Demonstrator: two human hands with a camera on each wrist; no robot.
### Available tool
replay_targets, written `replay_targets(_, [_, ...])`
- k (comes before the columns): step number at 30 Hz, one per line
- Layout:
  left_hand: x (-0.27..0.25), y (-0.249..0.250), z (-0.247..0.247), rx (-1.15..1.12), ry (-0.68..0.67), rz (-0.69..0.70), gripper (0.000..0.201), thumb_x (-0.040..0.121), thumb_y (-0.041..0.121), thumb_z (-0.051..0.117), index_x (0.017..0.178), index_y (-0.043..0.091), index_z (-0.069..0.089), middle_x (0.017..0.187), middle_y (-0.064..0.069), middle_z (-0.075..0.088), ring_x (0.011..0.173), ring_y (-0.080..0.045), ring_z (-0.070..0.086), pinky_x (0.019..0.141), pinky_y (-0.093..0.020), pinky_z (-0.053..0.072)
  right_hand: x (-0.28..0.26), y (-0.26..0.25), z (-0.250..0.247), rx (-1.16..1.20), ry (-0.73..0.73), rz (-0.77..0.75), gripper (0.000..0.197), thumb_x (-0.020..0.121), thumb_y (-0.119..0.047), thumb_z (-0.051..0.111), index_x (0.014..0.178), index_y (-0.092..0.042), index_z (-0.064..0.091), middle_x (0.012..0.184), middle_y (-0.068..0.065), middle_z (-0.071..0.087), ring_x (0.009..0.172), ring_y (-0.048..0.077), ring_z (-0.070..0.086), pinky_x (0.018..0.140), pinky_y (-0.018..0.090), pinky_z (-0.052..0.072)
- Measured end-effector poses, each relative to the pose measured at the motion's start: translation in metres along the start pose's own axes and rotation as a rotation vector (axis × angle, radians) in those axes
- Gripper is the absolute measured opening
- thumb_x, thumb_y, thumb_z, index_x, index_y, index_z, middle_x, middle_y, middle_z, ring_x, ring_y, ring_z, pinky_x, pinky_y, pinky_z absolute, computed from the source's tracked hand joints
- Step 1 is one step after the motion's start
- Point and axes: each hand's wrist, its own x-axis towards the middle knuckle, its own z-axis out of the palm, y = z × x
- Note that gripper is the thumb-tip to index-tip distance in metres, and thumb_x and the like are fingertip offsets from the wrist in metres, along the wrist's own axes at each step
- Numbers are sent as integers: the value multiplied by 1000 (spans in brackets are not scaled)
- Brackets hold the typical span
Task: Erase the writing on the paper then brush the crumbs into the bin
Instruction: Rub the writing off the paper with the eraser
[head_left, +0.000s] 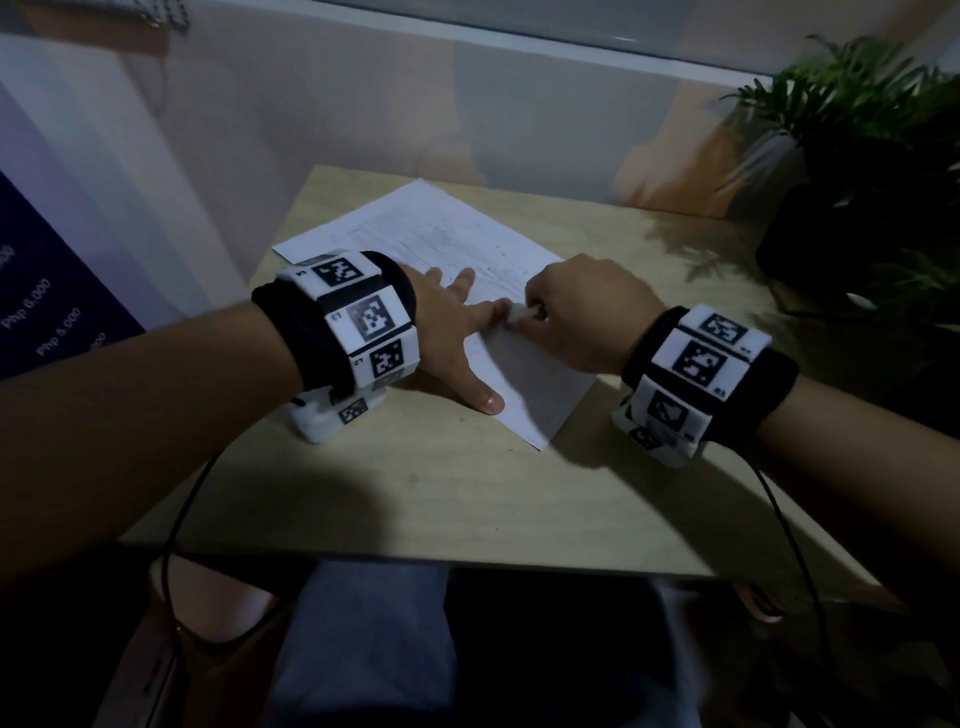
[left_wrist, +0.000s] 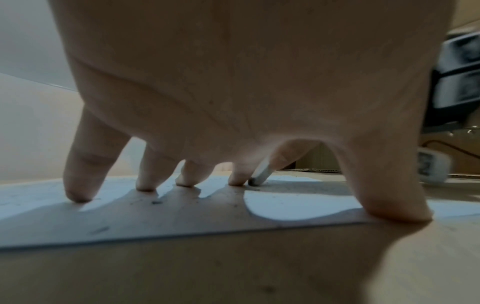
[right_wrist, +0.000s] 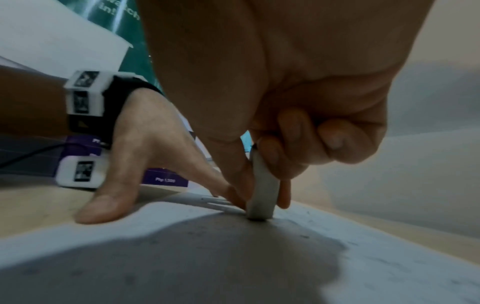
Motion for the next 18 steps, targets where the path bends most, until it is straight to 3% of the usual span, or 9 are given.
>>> replay_targets(4, [-2,0,-1,-12,0,10,126,65,95,53,158,43,-16,168,-9,-25,155,-42,-10,123,-64,11,-13,-7,-4,147,-110,-155,35,94,-53,59,94,-21,73,76,-5,63,74,20,56,56,26,34])
replay_targets(6, [-2,1,-1,15,4,-1,125,67,95,50,158,42,-18,168,-8,-24,156,-40,-8,122,-64,12,-6,4,-7,176,-147,-122,39,90,-59,61,88,-22,72,78,-4,65,76,21,58,58,26,39])
replay_targets(8, [-3,2,-1,36,0,-13,126,67,96,47,157,41,-21,168,-7,-24,156,-39,-7,122,-64,12,6,18,-7,110,-119,-32,47,90,-60,61,81,-15,69,80,6,66,77,29,61,62,33,43])
replay_targets(10, [-4,2,-2,38,-4,-13,126,67,96,47,157,41,-21,168,-7,-24,156,-39,-7,122,-64,12,9,21,-6,17,-70,15,47,92,-57,59,84,-12,69,83,11,66,76,32,61,62,34,44])
replay_targets(15, [-1,1,0,12,-10,3,123,64,99,40,157,44,-21,167,-7,-25,156,-40,-9,122,-65,12,-5,7,-4,94,-106,-86,39,92,-55,58,90,-18,71,83,3,68,77,26,61,65,34,48])
replay_targets(18, [2,0,2,22,14,3,114,69,98,31,156,45,-20,168,-6,-22,156,-38,-5,122,-64,14,4,21,-11,161,-158,-32,46,87,-61,62,87,-16,74,84,6,70,80,27,63,71,36,50])
